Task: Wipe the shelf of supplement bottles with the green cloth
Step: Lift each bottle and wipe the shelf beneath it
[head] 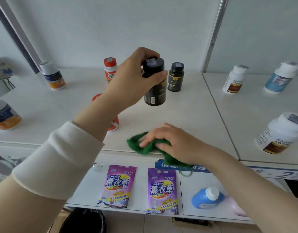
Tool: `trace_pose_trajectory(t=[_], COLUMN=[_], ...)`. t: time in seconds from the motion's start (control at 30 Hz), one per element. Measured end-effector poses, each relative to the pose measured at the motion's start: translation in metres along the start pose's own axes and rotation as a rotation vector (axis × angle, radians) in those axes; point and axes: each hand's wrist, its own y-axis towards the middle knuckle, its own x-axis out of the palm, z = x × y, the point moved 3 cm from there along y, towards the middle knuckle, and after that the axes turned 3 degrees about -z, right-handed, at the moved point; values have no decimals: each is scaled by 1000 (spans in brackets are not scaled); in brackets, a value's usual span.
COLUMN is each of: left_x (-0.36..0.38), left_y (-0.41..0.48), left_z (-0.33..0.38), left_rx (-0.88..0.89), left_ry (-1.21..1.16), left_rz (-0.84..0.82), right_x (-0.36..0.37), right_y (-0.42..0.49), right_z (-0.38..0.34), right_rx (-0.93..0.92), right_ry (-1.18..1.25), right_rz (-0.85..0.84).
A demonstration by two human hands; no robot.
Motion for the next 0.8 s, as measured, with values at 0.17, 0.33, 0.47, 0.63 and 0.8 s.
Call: trace_pose_trajectory(t=[0.17,0.33,0.47,0.63,0.8], left_x=[20,48,71,83,71], left_y=[-7,-18,-30,-34,-26], left_z=[-5,-11,-10,-12,-8], left_rx=[-11,-39,-29,-31,14], left_ry=[4,-4,12,29,51], left_rz=[-76,-120,-221,-288,-342], right_x=[-20,-62,-83,-100,-115], right_y=[-66,-97,-88,-58,-30], right_z=[-2,25,50,64,78], right_rx=[124,332,448,451,498], right_ry=[155,300,403,484,496], right_rz=[-73,493,790,923,964])
